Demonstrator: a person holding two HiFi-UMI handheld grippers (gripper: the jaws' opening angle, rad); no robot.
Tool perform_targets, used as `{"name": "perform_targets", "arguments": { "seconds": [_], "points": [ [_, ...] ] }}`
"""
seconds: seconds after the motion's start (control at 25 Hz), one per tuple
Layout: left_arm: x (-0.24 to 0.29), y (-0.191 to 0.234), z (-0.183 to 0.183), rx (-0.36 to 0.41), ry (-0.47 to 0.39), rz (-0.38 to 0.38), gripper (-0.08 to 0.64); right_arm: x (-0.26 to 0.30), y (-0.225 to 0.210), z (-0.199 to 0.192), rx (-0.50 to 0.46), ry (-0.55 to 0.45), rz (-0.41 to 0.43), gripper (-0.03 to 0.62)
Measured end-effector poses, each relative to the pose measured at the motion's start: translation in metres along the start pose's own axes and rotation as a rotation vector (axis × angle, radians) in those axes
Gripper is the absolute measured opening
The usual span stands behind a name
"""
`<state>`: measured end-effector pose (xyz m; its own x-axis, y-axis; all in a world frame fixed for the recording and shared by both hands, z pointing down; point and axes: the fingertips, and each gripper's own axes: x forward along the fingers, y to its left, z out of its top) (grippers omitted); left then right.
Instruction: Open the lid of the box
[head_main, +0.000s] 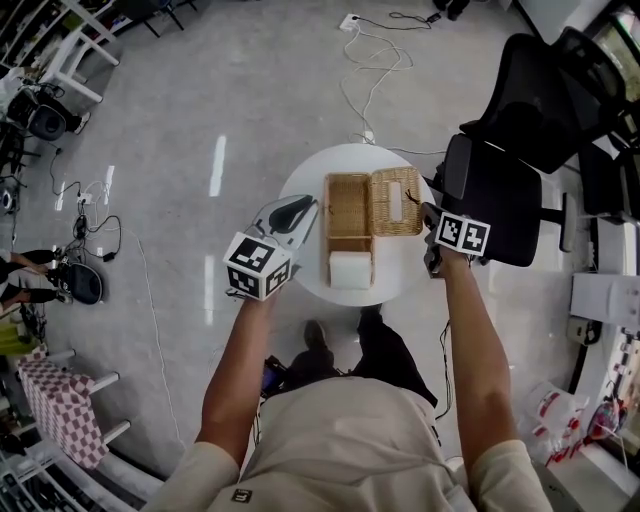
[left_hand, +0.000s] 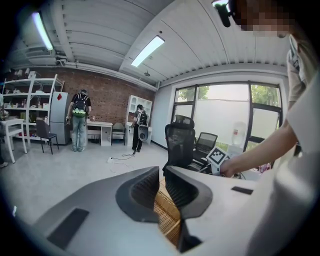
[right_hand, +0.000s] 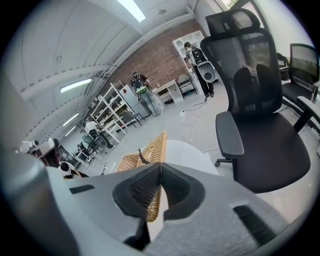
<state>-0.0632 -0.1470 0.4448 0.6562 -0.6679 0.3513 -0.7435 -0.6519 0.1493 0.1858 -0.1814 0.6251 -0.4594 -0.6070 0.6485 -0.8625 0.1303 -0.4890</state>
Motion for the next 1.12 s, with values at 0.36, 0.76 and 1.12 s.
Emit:
{"name": "perform_targets", "arguments": {
  "seconds": [0.36,0.76,1.12],
  "points": [
    [-0.023,0.000,0.030,0.052,-0.033,0.008,0.028,-0.018,0.052,0.031,-0.106,-0.073,0.038,-0.002],
    [-0.064,-0.024,0.083,0.180,-0.116,-0.009,0.023,-0.121,0.219,0.108,-0.435,-0.346,0.193,-0.006],
    [-0.119,-0.051,0.123,0.301,-0.223,-0.014,0.018,-0.208,0.355,0.093,-0.837,-0.420,0.276,-0.011]
  ]
}}
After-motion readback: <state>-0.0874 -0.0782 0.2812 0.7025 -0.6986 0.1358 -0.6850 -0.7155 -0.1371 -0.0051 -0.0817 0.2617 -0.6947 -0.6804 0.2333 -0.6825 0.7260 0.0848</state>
